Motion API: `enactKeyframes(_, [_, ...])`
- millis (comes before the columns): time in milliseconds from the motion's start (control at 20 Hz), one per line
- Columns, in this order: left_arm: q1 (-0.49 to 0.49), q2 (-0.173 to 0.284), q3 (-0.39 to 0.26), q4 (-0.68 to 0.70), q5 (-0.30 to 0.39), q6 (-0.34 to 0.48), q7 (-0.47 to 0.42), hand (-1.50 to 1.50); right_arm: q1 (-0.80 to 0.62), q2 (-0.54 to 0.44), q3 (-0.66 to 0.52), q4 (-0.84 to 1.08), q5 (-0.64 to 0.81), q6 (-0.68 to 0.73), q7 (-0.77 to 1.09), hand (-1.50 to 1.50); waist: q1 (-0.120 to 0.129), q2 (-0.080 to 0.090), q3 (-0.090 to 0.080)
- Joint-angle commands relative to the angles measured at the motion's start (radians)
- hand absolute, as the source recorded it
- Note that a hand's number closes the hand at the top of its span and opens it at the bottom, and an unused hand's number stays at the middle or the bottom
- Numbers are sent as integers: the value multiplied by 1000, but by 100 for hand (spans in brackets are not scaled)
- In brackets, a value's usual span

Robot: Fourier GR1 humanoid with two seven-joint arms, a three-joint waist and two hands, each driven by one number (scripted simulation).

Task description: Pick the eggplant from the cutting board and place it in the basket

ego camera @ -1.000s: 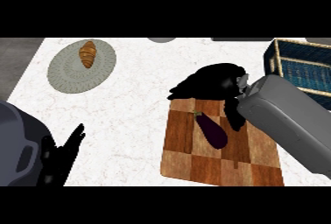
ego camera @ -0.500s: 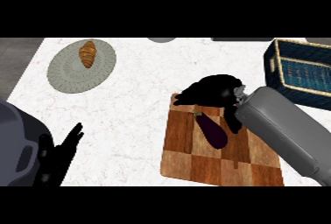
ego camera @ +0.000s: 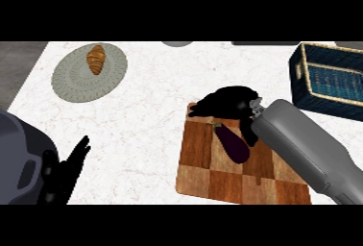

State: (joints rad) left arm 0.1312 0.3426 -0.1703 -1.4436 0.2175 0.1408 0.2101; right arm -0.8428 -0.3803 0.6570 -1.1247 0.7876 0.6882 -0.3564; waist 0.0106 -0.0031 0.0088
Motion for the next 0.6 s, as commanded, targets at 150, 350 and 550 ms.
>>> enactKeyframes(150, [23, -33, -9, 24, -47, 7, 21, 0, 52, 15, -29, -4, 77, -19, -59, -150, -6, 3, -9])
enactKeyframes(350, [-15, 5, 40, -5, 1, -41, 85, 0, 31, 47, 17, 124, 173, -91, -84, -150, 5, 7, -8])
enactKeyframes(550, [-24, -17, 54, 59, -33, -40, 34, 0, 69, 69, 32, 85, 231, -47, -43, -150, -4, 4, -9])
